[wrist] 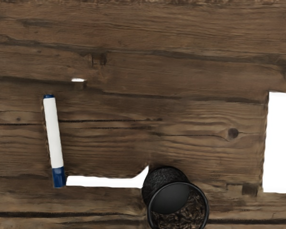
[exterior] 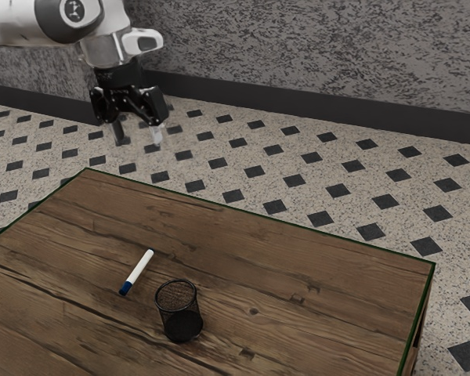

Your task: Put the marker into the pen holder.

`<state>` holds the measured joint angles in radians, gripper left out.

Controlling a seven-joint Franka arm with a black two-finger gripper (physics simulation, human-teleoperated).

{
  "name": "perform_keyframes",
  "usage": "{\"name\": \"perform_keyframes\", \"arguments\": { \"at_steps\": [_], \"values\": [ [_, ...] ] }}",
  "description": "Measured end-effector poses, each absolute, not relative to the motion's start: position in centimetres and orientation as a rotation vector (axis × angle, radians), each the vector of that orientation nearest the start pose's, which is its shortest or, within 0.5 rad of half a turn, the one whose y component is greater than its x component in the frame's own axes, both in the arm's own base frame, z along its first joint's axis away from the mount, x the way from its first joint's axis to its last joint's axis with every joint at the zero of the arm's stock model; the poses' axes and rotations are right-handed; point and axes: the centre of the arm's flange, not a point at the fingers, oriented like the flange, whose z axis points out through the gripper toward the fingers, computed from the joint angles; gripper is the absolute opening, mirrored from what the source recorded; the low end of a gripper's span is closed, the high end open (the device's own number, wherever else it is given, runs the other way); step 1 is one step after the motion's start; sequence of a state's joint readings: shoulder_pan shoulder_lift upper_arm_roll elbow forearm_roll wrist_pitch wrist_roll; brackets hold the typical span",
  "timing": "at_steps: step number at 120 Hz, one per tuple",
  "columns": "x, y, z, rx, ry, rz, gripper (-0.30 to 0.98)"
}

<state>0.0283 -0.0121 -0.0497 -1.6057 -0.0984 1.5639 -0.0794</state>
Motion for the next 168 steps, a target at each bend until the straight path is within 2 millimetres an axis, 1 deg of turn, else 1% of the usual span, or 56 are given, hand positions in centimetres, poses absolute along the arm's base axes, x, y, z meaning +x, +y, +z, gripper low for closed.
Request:
{"name": "perform_keyframes", "arguments": {
  "at_steps": [6,10,12,16,20,22,24,31,34,37,43,47,61,75,91,102,118,129,142,151,168],
  "values": [
    [54.6,-1.8,62.1,-3.235,-0.098,0.028,0.69],
    [54.4,-1.5,62.2,-3.231,-0.101,0.022,0.69],
    [54.1,-1.4,62.0,-3.228,-0.103,0.028,0.69],
    [53.0,-1.1,60.3,-3.22,-0.112,0.075,0.69],
    [51.4,-0.7,57.8,-3.212,-0.128,0.14,0.69],
    [50.5,-0.5,56.0,-3.207,-0.139,0.179,0.69],
    [49.6,-0.2,54.2,-3.201,-0.152,0.216,0.69],
    [46.4,1.1,46.8,-3.185,-0.213,0.341,0.69],
    [45.5,1.4,44.3,-3.18,-0.23,0.369,0.69],
    [45.0,1.6,42.5,-3.178,-0.244,0.377,0.69],
    [45.1,1.8,39.3,-3.175,-0.266,0.383,0.69],
    [45.5,2.0,37.6,-3.174,-0.279,0.375,0.69],
    [47.3,2.6,33.8,-3.17,-0.331,0.305,0.69],
    [48.5,3.4,30.2,-3.163,-0.379,0.267,0.68],
    [49.4,4.5,27.9,-3.152,-0.419,0.207,0.53],
    [49.8,5.7,26.5,-3.129,-0.418,0.171,0.45],
    [50.1,6.0,25.7,-3.114,-0.393,0.132,0.24],
    [50.2,6.3,25.8,-3.107,-0.385,0.111,0.15],
    [50.2,6.8,25.7,-3.102,-0.385,0.101,0.09],
    [49.8,7.1,25.4,-3.099,-0.39,0.12,0.08],
    [49.5,7.2,25.1,-3.098,-0.385,0.145,0.06]
  ]
}}
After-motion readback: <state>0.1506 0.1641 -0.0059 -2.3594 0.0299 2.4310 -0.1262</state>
